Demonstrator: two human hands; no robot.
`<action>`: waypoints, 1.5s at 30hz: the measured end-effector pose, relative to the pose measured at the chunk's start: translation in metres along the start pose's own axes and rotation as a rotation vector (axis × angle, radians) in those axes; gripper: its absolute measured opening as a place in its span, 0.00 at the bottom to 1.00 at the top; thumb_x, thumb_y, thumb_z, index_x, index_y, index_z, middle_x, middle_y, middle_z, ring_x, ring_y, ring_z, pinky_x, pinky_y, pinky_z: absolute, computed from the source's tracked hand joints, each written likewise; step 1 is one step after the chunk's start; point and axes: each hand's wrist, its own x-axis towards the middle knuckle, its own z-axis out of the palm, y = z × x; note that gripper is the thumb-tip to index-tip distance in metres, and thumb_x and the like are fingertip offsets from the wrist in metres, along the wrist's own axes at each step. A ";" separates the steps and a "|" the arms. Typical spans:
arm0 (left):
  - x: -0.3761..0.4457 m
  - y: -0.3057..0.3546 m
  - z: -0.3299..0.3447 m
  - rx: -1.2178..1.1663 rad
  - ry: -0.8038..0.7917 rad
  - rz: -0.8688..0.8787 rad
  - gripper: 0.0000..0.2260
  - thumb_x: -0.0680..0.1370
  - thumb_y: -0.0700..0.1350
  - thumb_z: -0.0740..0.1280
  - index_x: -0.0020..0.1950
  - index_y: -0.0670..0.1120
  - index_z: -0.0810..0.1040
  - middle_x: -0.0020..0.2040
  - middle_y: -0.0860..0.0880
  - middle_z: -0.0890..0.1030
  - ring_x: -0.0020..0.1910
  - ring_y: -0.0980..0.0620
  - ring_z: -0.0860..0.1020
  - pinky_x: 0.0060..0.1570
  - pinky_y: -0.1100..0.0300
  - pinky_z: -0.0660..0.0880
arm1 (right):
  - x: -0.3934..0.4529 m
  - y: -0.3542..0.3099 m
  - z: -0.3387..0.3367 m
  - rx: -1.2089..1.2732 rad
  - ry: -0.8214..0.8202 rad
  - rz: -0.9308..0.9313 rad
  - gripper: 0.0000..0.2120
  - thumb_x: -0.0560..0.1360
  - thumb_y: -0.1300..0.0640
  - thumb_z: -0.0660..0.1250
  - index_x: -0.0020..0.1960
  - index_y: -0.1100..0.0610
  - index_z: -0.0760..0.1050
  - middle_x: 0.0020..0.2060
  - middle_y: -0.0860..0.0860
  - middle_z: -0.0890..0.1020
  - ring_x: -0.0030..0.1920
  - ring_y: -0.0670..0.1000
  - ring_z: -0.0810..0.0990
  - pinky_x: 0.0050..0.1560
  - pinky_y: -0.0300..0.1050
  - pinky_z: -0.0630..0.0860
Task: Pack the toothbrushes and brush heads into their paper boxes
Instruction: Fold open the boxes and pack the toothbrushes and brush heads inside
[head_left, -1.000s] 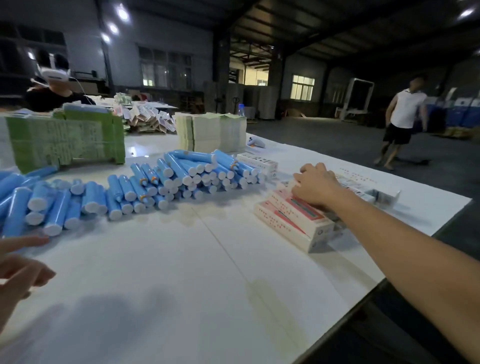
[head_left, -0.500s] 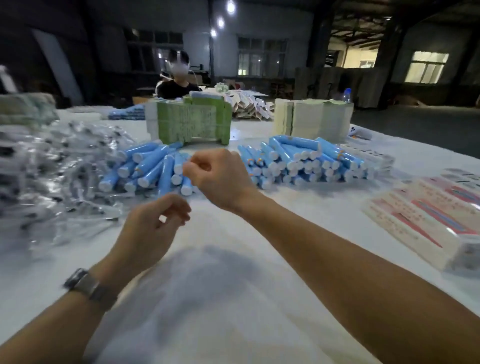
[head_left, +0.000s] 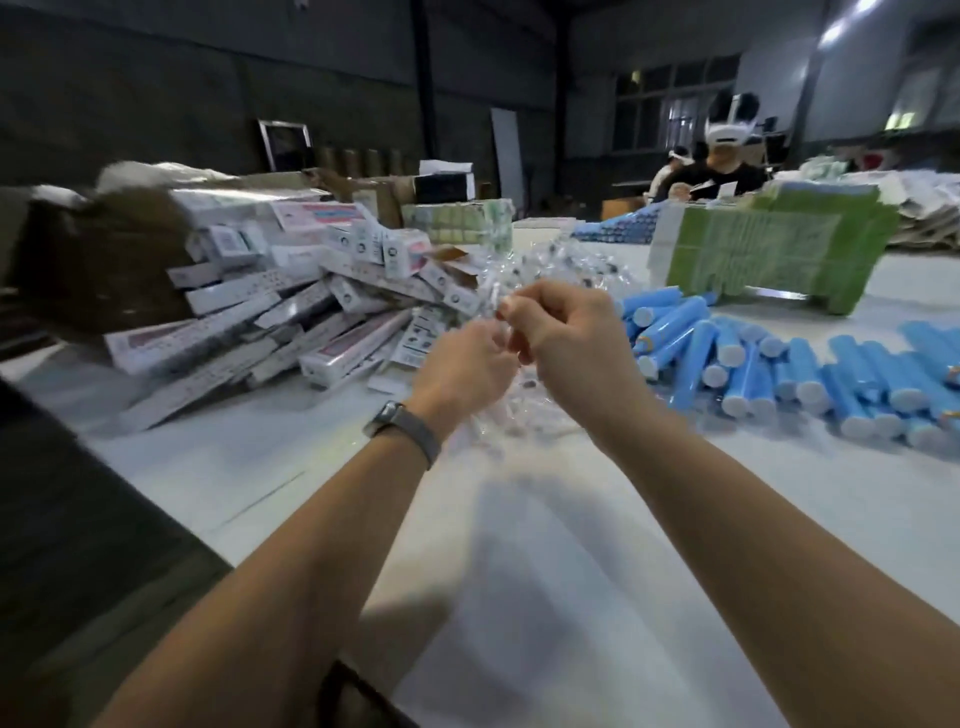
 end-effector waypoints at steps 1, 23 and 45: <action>0.005 -0.014 -0.011 0.185 0.103 -0.043 0.09 0.76 0.50 0.65 0.54 0.51 0.79 0.52 0.46 0.81 0.56 0.40 0.78 0.49 0.52 0.77 | -0.002 0.003 0.003 -0.005 -0.033 0.010 0.10 0.77 0.58 0.67 0.37 0.54 0.79 0.29 0.48 0.79 0.34 0.50 0.77 0.44 0.56 0.77; -0.030 0.016 -0.061 -0.222 0.540 0.209 0.15 0.79 0.45 0.68 0.62 0.54 0.68 0.53 0.51 0.79 0.40 0.53 0.80 0.28 0.64 0.76 | 0.000 0.020 0.003 0.110 -0.024 0.144 0.18 0.78 0.50 0.66 0.67 0.47 0.69 0.47 0.47 0.79 0.47 0.48 0.80 0.47 0.50 0.77; -0.087 0.101 0.094 -1.002 -0.348 0.190 0.25 0.67 0.58 0.75 0.61 0.55 0.74 0.53 0.49 0.82 0.54 0.47 0.82 0.54 0.48 0.81 | -0.050 0.072 -0.159 0.256 -0.448 0.346 0.21 0.74 0.45 0.59 0.65 0.45 0.77 0.62 0.55 0.79 0.65 0.57 0.77 0.64 0.55 0.75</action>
